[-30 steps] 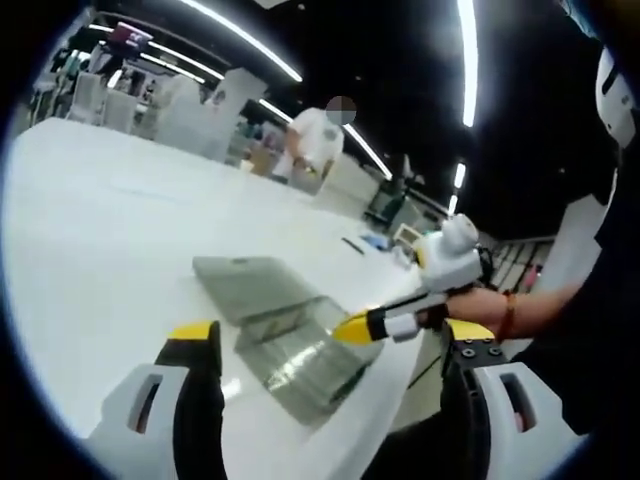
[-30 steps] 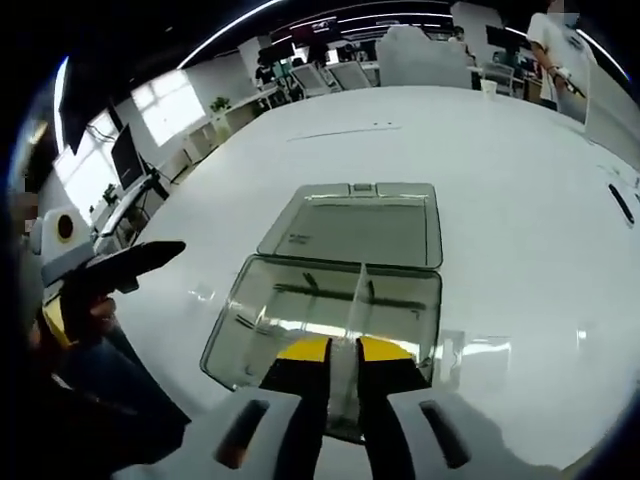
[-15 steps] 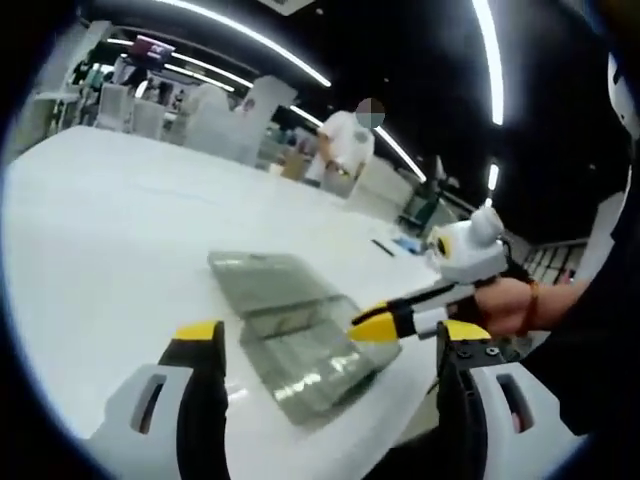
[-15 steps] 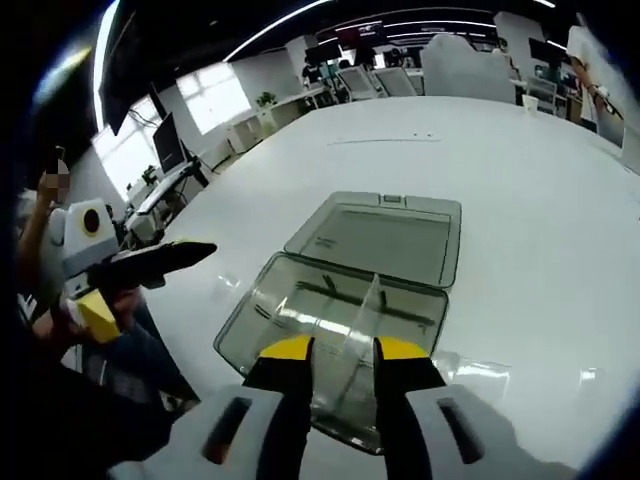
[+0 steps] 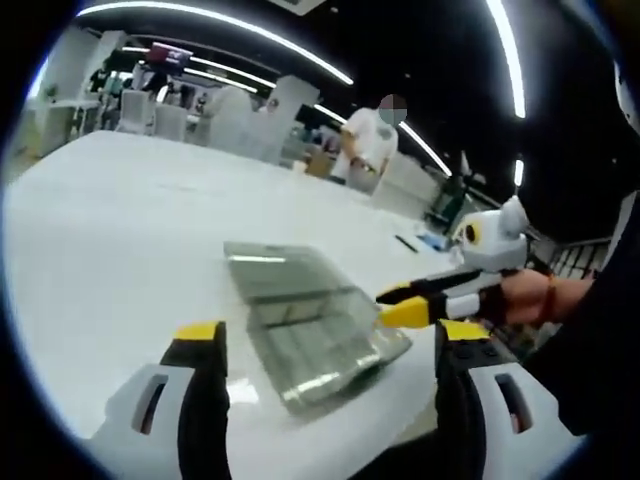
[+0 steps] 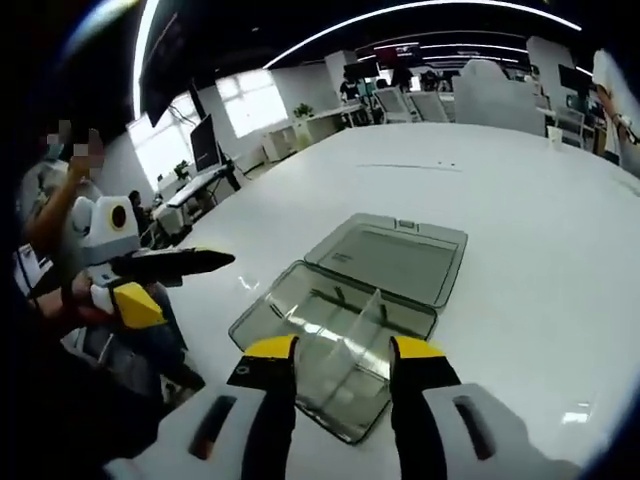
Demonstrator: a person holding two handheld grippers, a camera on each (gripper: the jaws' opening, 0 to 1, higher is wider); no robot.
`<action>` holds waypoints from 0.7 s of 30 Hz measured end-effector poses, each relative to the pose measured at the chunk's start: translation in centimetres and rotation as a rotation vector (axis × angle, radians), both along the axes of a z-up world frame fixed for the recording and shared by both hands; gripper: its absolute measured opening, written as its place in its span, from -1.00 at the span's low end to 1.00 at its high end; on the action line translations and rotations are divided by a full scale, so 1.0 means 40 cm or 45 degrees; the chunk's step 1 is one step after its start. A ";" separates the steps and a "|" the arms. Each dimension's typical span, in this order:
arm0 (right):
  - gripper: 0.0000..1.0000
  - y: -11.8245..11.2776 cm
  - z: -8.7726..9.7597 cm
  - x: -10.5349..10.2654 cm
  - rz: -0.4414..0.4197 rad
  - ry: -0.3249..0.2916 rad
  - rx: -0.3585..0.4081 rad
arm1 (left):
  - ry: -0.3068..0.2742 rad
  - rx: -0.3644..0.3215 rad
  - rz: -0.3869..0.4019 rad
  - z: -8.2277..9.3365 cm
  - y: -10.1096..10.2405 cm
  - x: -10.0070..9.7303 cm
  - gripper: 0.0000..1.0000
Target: Insert the divider into the dual guide fixture by aligning both edges with the guide slots and pushing it downward to the bottom, including one-sided entry, uneven engagement, binding, and posture correction.
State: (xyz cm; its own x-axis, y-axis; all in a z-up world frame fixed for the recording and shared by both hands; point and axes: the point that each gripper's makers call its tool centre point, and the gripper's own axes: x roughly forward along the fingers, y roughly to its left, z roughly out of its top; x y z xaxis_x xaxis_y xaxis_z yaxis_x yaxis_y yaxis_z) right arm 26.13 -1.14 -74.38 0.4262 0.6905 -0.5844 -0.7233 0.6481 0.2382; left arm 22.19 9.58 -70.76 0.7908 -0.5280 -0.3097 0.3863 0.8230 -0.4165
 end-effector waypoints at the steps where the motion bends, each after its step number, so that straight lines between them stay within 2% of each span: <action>1: -0.30 -0.003 0.004 0.001 0.013 -0.022 0.000 | 0.001 0.007 0.016 -0.001 0.000 0.001 0.65; 4: -0.22 -0.010 0.013 -0.001 0.034 -0.032 0.021 | 0.010 0.039 0.050 -0.012 0.006 0.001 0.57; 9: -0.22 -0.023 0.023 -0.004 0.062 -0.060 0.026 | 0.037 0.069 0.135 -0.028 0.023 0.001 0.49; 12: -0.21 -0.030 0.015 -0.007 0.072 -0.047 0.019 | 0.050 0.083 0.160 -0.034 0.029 -0.003 0.48; 17: -0.13 -0.036 0.025 -0.006 0.098 -0.077 0.037 | 0.081 0.144 0.207 -0.050 0.058 -0.010 0.43; 19: -0.13 -0.029 0.035 -0.007 0.134 -0.099 0.070 | 0.106 0.151 0.234 -0.058 0.074 -0.012 0.38; 21: -0.12 -0.032 0.036 -0.005 0.139 -0.108 0.063 | 0.118 0.151 0.278 -0.061 0.095 -0.013 0.29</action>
